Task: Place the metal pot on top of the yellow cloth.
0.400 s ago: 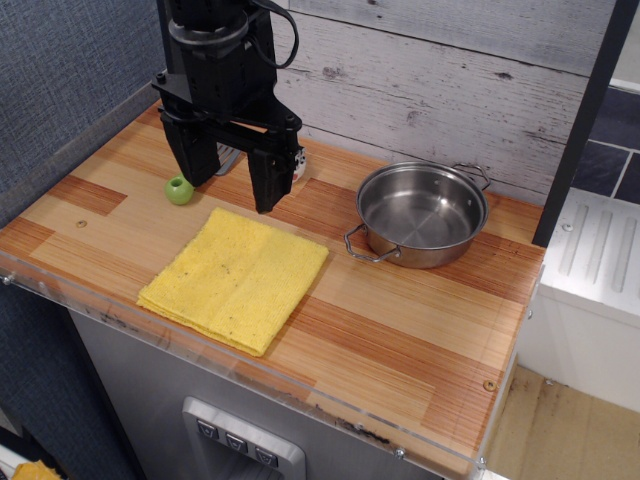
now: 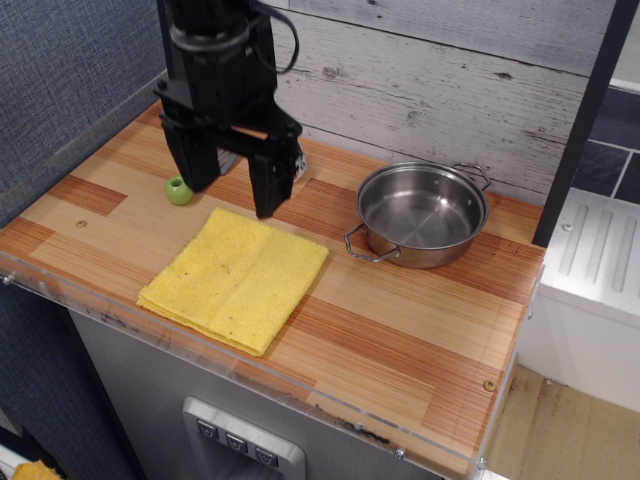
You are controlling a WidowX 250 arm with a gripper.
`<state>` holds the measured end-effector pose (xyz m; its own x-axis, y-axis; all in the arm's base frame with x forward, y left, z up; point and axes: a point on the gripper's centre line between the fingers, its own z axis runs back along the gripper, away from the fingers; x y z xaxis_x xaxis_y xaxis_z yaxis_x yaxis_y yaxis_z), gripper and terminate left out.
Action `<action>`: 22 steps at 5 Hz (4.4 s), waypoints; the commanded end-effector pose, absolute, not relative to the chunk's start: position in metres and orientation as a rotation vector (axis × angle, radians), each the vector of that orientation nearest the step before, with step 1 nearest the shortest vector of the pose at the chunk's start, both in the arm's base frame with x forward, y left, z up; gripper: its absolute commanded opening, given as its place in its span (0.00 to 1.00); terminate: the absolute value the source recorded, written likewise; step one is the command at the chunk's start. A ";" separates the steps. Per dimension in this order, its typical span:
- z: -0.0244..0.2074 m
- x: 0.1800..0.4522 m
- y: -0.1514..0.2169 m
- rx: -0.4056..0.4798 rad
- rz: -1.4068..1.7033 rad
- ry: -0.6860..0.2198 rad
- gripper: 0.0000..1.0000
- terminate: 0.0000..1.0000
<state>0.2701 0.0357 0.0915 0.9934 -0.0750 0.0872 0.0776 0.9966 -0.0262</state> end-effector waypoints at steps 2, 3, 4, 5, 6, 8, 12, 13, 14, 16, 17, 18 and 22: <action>0.076 0.334 0.021 -0.041 -0.133 -0.172 1.00 0.00; 0.068 0.348 0.014 -0.030 -0.125 -0.174 1.00 0.00; 0.054 0.357 0.002 -0.034 -0.130 -0.157 1.00 0.00; 0.041 0.365 -0.013 -0.042 -0.136 -0.145 1.00 0.00; 0.028 0.369 -0.023 -0.047 -0.137 -0.128 1.00 0.00; 0.018 0.366 -0.028 -0.015 -0.139 -0.104 0.00 0.00; 0.126 0.304 -0.017 -0.171 -0.131 -0.289 0.00 0.00; 0.127 0.270 0.003 -0.195 -0.101 -0.268 0.00 0.00; 0.113 0.248 0.037 -0.150 -0.073 -0.205 0.00 0.00; 0.086 0.236 0.095 -0.088 0.016 -0.114 0.00 0.00; 0.075 0.239 0.099 -0.077 0.017 -0.088 0.00 0.00; 0.068 0.241 0.099 -0.066 0.014 -0.070 0.00 0.00; 0.066 0.247 0.072 -0.076 -0.017 -0.119 1.00 0.00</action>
